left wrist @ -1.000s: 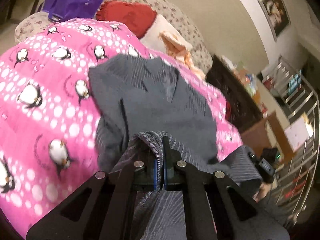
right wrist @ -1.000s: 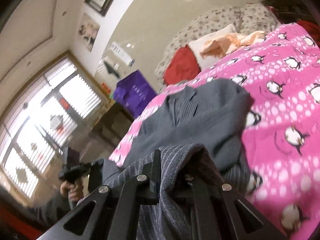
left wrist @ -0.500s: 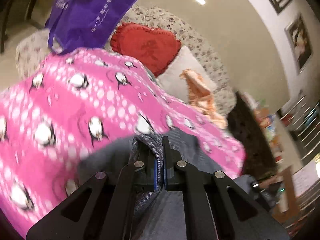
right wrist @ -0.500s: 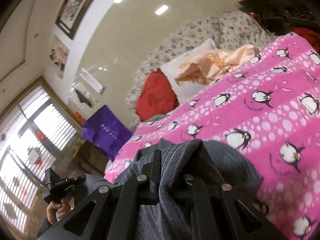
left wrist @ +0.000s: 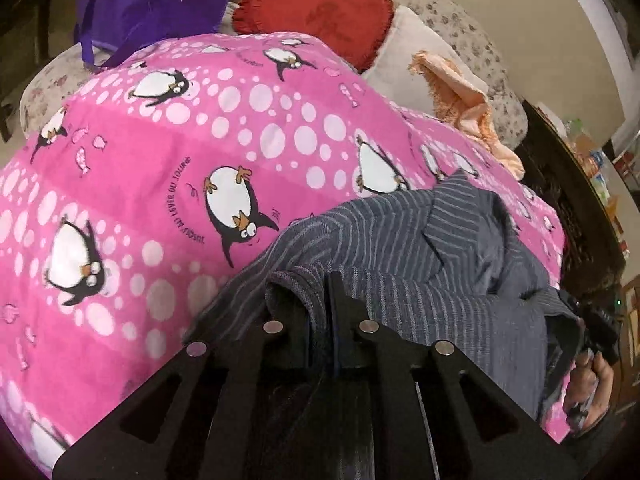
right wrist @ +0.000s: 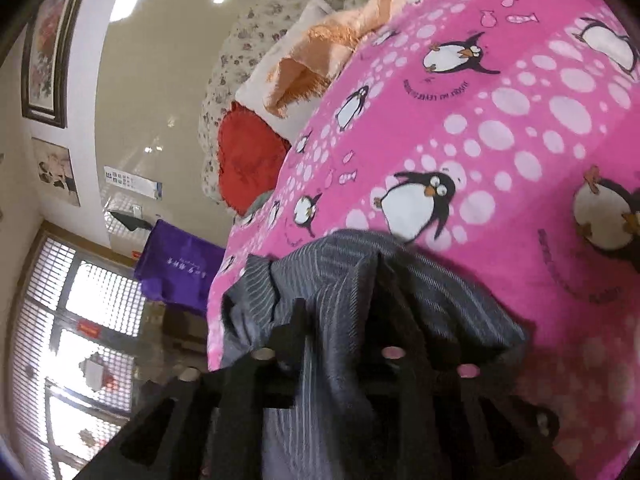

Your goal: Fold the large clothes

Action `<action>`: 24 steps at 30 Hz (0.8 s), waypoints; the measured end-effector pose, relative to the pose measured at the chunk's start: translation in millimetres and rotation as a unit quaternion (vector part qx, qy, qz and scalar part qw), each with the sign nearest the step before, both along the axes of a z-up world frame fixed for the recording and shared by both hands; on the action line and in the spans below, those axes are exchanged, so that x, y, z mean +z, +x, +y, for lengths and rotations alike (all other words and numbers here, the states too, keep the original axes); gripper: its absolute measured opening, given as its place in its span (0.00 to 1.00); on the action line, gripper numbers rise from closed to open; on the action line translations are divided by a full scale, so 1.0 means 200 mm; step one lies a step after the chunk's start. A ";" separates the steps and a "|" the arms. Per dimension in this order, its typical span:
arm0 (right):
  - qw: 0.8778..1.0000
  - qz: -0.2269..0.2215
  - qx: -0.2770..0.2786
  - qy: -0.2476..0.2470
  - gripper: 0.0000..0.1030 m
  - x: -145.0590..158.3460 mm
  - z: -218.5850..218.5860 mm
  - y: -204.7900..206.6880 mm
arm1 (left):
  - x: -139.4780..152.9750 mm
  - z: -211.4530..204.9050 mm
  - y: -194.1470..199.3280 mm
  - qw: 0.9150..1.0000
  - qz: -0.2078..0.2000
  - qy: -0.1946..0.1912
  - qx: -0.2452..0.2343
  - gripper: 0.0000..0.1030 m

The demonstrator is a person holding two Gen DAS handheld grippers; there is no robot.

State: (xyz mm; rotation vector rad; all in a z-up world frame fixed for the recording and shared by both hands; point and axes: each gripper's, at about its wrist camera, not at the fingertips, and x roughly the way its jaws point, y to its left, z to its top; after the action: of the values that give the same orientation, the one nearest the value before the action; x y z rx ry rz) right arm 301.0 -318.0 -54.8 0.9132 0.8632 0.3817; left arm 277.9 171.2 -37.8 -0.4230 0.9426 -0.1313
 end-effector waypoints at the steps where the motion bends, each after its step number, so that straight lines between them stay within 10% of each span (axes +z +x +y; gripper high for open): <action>1: 1.000 0.000 0.004 0.003 0.27 0.03 -0.01 -0.03 | 0.02 0.01 -0.02 1.000 -0.001 -0.002 -0.003 0.07; 5: 0.998 -0.048 0.004 -0.047 0.34 0.21 -0.06 -0.24 | 0.10 0.04 -0.15 0.999 -0.007 0.016 -0.026 0.15; 9: 0.985 -0.101 0.038 -0.137 0.34 0.35 0.00 -0.50 | 0.12 0.06 -0.27 0.998 -0.020 0.060 -0.009 0.55; 16: 0.920 -0.144 0.215 -0.294 0.28 0.20 0.50 -0.78 | 0.22 0.01 -0.62 0.995 -0.087 0.039 0.004 0.45; 24: 0.907 -0.121 0.229 -0.331 0.24 0.02 0.73 -0.62 | 0.09 -0.48 -0.89 0.990 -0.062 0.039 -0.121 0.34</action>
State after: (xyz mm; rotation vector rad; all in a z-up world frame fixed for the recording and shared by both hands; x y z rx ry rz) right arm 177.0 -172.8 -50.0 0.0197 0.8887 0.5458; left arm 99.5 74.5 -20.4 -0.2237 0.8703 -0.3366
